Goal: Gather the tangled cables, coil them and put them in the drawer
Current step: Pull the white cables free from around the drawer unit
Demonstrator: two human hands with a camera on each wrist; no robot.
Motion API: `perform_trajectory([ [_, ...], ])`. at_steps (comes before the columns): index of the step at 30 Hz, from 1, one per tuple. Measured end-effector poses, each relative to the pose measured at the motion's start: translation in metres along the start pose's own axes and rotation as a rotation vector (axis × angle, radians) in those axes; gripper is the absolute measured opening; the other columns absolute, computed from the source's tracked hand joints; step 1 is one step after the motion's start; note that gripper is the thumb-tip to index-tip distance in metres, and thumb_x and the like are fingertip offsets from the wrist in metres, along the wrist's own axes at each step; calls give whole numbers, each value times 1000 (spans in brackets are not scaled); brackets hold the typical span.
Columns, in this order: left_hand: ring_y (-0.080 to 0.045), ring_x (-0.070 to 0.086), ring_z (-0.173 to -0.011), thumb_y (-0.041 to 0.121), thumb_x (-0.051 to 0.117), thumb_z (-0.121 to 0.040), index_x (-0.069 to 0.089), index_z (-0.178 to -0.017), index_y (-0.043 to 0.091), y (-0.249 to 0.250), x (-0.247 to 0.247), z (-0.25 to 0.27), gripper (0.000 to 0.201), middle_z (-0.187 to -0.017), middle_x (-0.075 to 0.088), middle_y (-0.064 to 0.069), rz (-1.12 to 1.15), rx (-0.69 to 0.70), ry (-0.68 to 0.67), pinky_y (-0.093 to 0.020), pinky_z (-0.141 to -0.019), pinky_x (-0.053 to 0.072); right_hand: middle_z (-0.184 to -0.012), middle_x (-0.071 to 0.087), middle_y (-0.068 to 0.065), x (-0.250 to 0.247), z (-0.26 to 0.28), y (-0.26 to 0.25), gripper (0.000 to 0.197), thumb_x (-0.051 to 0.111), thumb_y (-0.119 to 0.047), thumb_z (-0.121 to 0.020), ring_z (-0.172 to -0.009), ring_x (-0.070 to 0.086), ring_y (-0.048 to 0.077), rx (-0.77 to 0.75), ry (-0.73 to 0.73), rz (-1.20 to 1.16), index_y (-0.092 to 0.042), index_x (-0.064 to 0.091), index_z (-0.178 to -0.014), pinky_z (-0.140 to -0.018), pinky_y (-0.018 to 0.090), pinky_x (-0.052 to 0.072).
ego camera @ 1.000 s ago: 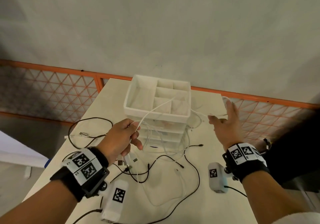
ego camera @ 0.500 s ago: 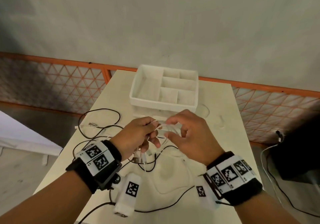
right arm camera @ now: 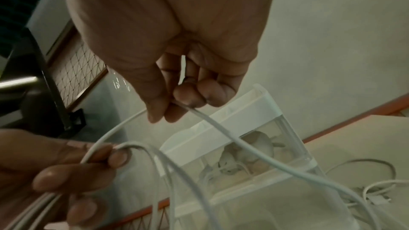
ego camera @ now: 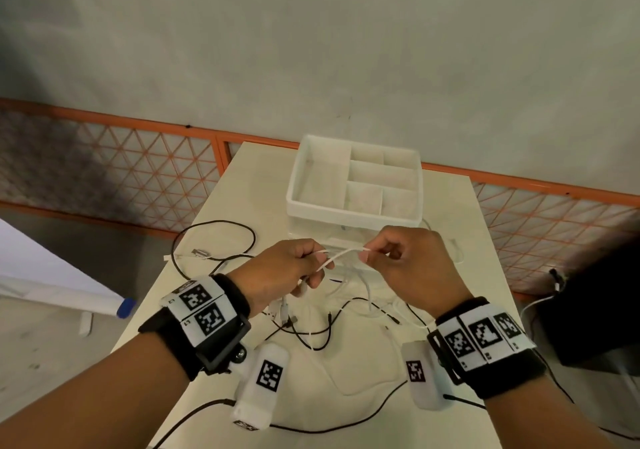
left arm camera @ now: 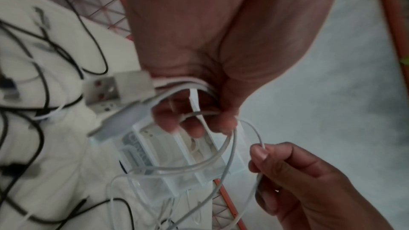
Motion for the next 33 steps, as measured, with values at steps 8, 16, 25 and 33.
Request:
perform_trajectory([
  [8, -16, 51, -51, 14, 41, -103, 61, -104, -6, -3, -3, -3, 28, -60, 46, -2, 61, -26, -49, -21, -52, 38, -62, 59, -13, 27, -1, 0, 11, 84, -21, -77, -57, 53, 0, 100, -93, -34, -26, 75, -74, -60, 12, 38],
  [16, -12, 24, -49, 32, 55, -97, 73, -74, 21, 35, -1, 6, 31, -55, 35, 5, 63, 205, -39, -23, -47, 23, -50, 59, -15, 64, 18, 22, 12, 77, -36, -83, -46, 52, 1, 240, -477, 52, -27, 77, -74, -52, 13, 37],
  [25, -4, 56, -58, 42, 56, -95, 76, -99, 35, -26, -2, -10, 22, -69, 69, 6, -710, 108, -199, -17, -62, 43, -81, 68, 5, -64, 2, 120, 5, 65, -30, -89, -77, 63, 31, 457, 184, 465, -29, 64, -85, -65, 33, 50],
  [33, -3, 61, -65, 23, 54, -96, 72, -82, 28, -85, -11, -23, 23, -69, 67, 8, -570, -67, 60, -15, -59, 42, -132, 63, 5, 3, 37, 161, 54, 72, -25, -88, -111, 61, 25, 513, -214, 279, -31, 52, -138, -93, 29, 45],
])
Point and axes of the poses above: each hand's wrist, its own z-axis away from the middle knuckle, its own x-axis out of the palm, y = z × x, the point moved 10 cm from there along -z, towards the middle knuckle
